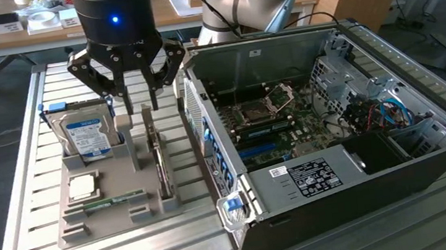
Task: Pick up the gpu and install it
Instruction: 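Pick up the gpu and move the gpu toward the slot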
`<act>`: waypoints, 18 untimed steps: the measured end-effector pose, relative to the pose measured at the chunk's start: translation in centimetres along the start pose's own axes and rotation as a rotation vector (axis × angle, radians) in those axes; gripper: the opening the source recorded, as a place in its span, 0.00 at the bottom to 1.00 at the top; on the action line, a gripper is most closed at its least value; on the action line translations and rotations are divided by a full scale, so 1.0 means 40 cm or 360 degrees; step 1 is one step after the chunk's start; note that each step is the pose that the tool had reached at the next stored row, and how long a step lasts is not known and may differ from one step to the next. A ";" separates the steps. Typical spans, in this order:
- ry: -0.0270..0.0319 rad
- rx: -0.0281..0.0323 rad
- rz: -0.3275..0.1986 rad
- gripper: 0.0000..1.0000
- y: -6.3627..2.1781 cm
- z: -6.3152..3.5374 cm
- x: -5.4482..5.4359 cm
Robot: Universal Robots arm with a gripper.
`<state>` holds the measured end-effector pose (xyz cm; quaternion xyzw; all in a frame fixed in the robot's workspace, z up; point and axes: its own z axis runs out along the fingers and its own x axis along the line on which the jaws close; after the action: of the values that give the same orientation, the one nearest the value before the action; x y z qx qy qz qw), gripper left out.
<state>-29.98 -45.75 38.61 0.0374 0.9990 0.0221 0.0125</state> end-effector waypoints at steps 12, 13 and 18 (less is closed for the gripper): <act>0.00000 0.00000 0.0000 0.41 -0.002 0.037 0.001; -0.00002 -0.00002 0.0000 0.41 -0.002 0.042 0.001; 0.00000 0.00000 0.0000 0.41 -0.003 0.064 0.002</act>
<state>-29.98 -45.75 36.06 0.0374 0.9990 0.0221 0.0125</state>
